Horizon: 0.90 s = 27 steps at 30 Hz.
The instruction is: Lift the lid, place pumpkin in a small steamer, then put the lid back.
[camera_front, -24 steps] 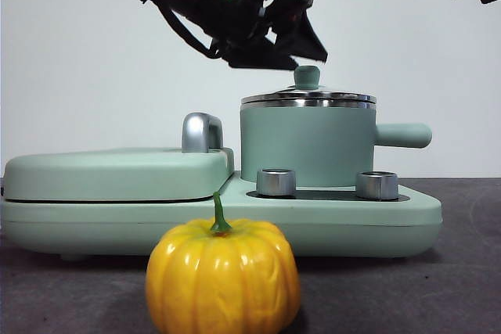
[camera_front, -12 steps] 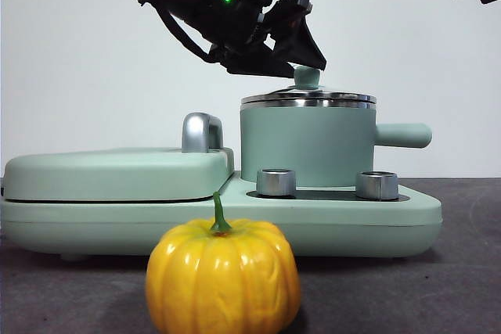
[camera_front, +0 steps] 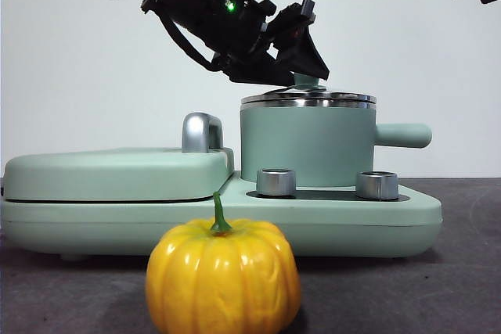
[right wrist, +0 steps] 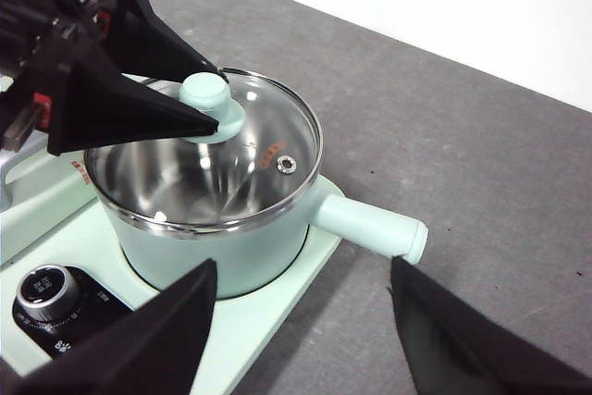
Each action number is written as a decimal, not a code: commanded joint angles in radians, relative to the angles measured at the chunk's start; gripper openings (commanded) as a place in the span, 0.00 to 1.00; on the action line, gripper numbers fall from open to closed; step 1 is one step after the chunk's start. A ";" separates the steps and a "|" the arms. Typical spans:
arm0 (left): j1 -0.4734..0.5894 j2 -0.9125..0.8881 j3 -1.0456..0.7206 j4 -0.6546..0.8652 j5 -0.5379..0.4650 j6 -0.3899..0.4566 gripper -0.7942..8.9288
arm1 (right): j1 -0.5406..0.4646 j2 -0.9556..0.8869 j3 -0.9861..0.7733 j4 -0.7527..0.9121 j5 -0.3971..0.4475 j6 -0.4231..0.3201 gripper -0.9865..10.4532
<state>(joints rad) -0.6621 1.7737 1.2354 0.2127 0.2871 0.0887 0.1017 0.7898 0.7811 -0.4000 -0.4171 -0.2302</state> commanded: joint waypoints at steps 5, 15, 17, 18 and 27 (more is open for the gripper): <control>-0.013 0.024 0.021 0.013 0.002 0.000 0.18 | 0.001 0.006 0.019 0.011 -0.001 0.013 0.35; -0.013 0.024 0.021 0.019 -0.037 0.027 0.09 | 0.001 0.006 0.019 0.010 -0.001 0.013 0.35; -0.013 0.024 0.021 0.020 -0.056 0.035 0.09 | 0.001 0.006 0.019 0.010 -0.001 0.013 0.35; -0.013 0.022 0.022 0.020 -0.065 0.034 0.09 | 0.001 0.006 0.019 0.010 -0.001 0.013 0.35; -0.013 -0.036 0.027 0.019 -0.070 0.034 0.09 | 0.001 0.006 0.019 0.010 -0.001 0.013 0.35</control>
<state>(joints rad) -0.6720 1.7588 1.2354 0.1989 0.2310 0.1074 0.1017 0.7898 0.7811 -0.4000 -0.4171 -0.2302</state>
